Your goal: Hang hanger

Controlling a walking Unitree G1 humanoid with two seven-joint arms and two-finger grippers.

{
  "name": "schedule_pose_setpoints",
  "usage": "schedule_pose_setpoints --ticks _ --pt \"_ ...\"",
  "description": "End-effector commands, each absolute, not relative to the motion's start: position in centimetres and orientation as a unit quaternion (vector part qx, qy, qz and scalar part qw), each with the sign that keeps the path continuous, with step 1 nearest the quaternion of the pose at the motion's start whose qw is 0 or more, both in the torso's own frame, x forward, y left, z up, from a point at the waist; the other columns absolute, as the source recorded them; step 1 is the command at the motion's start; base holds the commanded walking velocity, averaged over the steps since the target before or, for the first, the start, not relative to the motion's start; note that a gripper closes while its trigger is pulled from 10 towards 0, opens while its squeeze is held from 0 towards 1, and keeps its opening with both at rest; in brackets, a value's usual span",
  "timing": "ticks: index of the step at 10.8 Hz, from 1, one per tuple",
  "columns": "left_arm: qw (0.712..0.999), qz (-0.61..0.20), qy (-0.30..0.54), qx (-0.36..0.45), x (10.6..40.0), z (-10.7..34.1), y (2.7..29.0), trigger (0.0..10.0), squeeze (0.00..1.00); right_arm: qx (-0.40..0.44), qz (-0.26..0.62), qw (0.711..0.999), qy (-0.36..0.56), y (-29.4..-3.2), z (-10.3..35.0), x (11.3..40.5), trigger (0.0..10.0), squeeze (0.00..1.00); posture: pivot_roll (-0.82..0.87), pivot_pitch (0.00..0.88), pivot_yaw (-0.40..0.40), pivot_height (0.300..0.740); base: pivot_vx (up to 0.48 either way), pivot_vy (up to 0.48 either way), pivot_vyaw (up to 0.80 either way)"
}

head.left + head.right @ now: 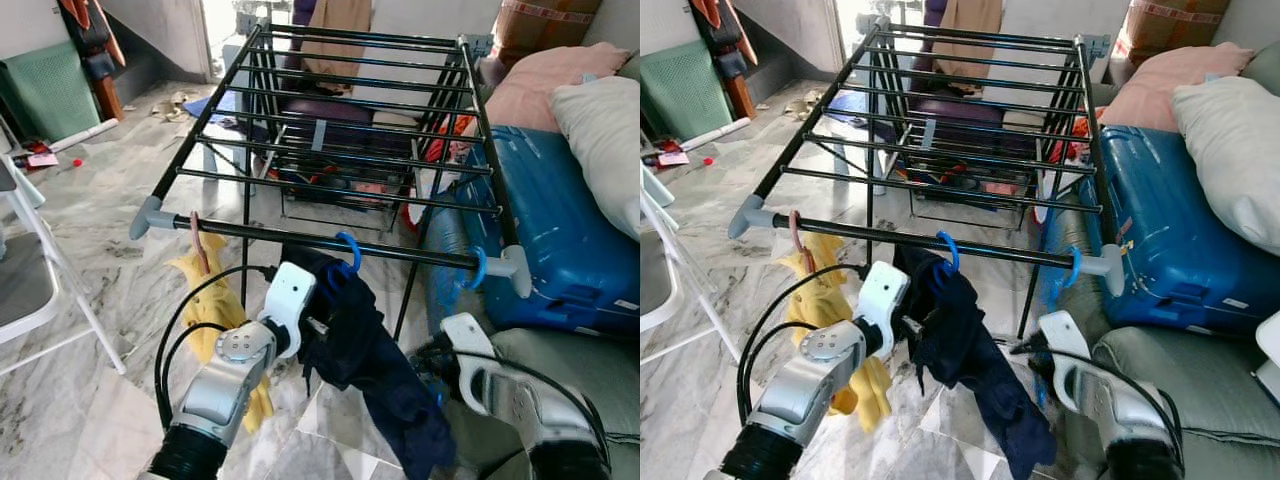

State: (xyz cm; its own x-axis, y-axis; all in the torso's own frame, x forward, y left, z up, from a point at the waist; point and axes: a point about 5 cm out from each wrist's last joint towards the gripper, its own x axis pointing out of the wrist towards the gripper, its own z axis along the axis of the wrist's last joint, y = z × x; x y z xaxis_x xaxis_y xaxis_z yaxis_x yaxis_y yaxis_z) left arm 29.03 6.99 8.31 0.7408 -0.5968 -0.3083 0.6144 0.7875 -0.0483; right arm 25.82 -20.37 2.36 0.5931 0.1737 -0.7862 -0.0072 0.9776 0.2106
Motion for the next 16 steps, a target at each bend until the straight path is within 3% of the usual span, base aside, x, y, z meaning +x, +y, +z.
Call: schedule_pose_setpoints --ticks 1,4,6,8,16 --pt "0.929 -0.330 0.162 0.033 29.1 8.2 6.8 10.0 0.00 0.094 0.041 0.892 0.441 -21.0 2.7 25.8 10.0 1.00 0.00 0.000 -0.050 0.740 0.000 0.000 0.00" --pt "0.933 -0.321 0.159 0.037 29.1 8.2 6.9 10.0 0.00 0.067 0.027 0.906 0.418 -22.1 3.6 23.4 10.0 1.00 -0.01 0.000 -0.055 0.740 0.000 0.000 0.00" --pt "0.936 -0.316 0.152 0.039 29.1 8.3 7.0 10.0 0.00 0.031 0.011 0.930 0.366 -22.6 4.8 21.5 10.0 1.00 -0.02 0.000 -0.052 0.740 0.000 0.000 0.00" --pt "0.937 -0.316 0.147 0.038 29.1 8.4 7.1 10.0 0.00 0.014 0.000 0.942 0.335 -22.0 5.6 19.4 10.0 1.00 -0.03 0.000 -0.047 0.740 0.000 0.000 0.00" --pt "0.938 -0.317 0.131 0.048 29.0 8.7 7.6 10.0 0.00 0.019 -0.047 0.965 0.258 -20.8 7.2 16.6 10.0 1.00 -0.02 0.000 -0.042 0.740 0.000 0.000 0.00"
